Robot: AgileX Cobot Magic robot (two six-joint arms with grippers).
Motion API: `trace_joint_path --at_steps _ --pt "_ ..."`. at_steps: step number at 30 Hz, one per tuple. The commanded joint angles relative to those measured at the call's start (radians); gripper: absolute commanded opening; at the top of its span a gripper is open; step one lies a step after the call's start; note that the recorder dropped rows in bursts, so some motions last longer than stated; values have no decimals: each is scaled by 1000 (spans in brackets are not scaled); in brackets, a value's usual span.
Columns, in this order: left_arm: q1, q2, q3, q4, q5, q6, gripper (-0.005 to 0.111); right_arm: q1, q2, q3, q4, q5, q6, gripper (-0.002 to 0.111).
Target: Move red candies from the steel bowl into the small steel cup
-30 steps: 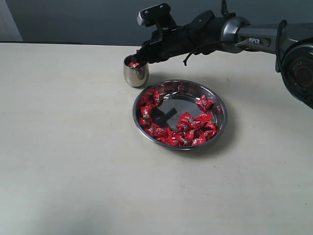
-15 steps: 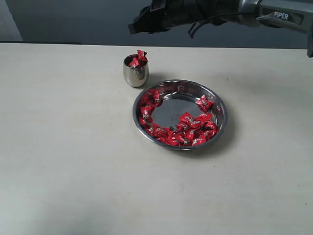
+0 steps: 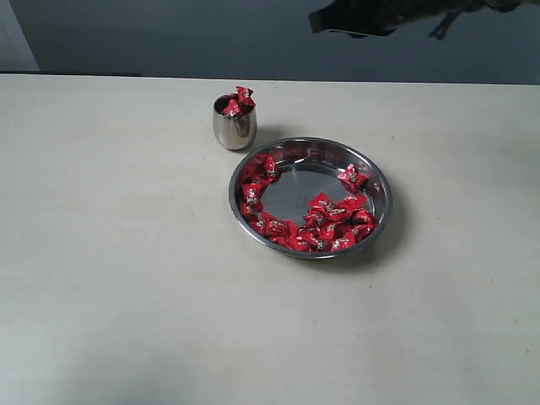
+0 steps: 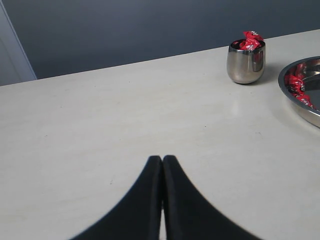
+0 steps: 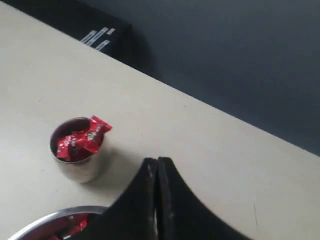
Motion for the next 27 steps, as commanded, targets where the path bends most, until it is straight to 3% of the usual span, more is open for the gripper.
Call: trace_joint_path --at_steps 1,5,14,19,21,27 --pt "-10 -4 -1 0 -7 -6 0 -25 -171 236 31 -144 91 -1" --pt "-10 -4 -1 0 -7 -6 0 -2 -363 479 31 -257 95 -1" --pt "-10 -4 -1 0 -7 -6 0 -2 -723 802 116 -215 155 -1" --pt "-10 -4 -1 0 -7 -6 0 -2 -827 876 80 -147 131 -1" --pt "-10 -4 -1 0 -7 -6 0 -2 -851 876 -32 -173 112 -1" --pt "-10 -4 -1 0 -7 -6 0 -2 -884 899 -52 -264 139 -1"
